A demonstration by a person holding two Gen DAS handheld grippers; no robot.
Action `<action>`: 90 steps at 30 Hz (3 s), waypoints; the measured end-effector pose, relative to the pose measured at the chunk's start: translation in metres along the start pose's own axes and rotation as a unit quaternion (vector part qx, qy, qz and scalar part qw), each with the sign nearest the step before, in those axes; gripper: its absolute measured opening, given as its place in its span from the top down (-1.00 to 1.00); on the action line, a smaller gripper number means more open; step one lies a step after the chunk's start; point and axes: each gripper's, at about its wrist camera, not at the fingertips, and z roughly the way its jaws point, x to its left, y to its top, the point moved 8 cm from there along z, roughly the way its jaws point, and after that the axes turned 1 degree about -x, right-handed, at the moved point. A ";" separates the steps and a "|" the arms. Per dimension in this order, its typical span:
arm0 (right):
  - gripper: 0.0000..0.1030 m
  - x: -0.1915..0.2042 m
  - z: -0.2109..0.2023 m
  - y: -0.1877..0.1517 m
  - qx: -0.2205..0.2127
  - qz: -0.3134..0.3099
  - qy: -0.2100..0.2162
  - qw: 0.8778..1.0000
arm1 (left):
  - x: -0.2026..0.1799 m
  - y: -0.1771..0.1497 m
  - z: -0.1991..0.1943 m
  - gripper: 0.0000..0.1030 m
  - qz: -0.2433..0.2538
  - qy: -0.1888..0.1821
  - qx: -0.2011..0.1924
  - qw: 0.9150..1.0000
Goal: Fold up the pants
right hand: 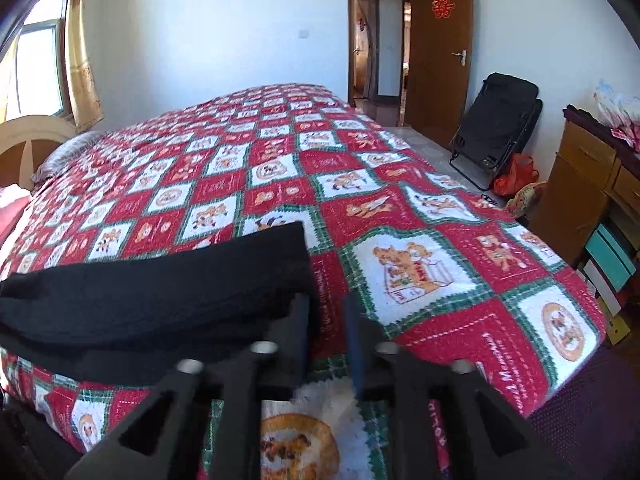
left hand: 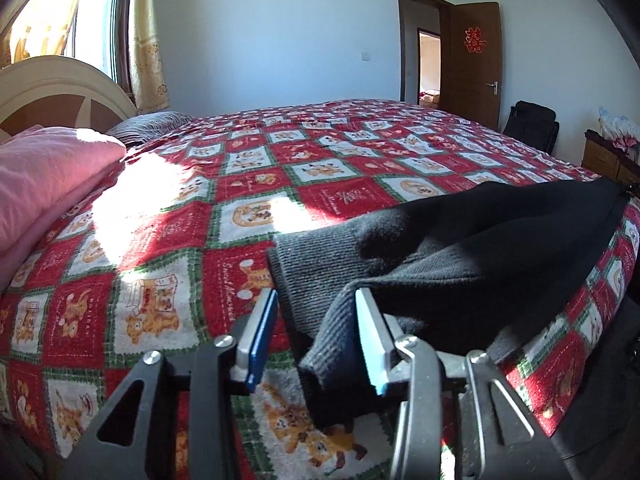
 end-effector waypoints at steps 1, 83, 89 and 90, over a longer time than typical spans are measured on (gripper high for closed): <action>0.03 -0.002 -0.005 0.002 -0.006 0.004 -0.011 1.000 | 0.003 -0.001 -0.004 -0.18 0.005 0.010 -0.003 1.000; 0.91 0.475 -0.009 -0.133 0.090 -0.363 0.280 0.884 | -0.057 -0.002 0.030 -1.00 0.008 0.024 0.031 0.999; 0.89 0.431 -0.015 -0.114 0.080 -0.317 0.264 0.907 | -0.080 0.031 0.008 -1.00 0.007 0.002 -0.002 1.000; 0.85 0.420 -0.016 -0.110 0.080 -0.305 0.262 0.912 | -0.091 0.038 0.006 -1.00 0.014 -0.008 -0.007 1.000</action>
